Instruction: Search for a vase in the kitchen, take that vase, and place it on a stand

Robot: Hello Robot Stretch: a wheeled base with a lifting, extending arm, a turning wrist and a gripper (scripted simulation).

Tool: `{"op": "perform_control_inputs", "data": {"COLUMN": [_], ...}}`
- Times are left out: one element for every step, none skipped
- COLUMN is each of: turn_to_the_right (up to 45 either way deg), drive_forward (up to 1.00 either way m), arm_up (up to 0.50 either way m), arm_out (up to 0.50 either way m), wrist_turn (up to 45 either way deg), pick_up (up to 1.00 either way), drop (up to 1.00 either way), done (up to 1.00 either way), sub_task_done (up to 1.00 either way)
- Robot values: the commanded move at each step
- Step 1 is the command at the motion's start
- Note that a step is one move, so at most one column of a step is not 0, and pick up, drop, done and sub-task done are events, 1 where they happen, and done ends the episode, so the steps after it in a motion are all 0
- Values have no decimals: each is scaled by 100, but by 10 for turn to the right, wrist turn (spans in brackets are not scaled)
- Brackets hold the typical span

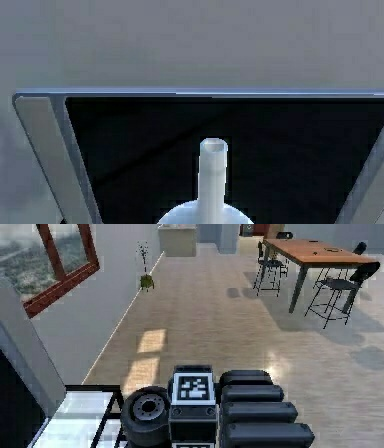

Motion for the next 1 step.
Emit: {"op": "perform_control_inputs", "data": {"turn_to_the_right": [-450], "drive_forward": [0], "arm_up": [0], "arm_out": [0], "wrist_turn": [0], "pick_up": [0], "drop": [0], "done": [0], "sub_task_done": [0]}}
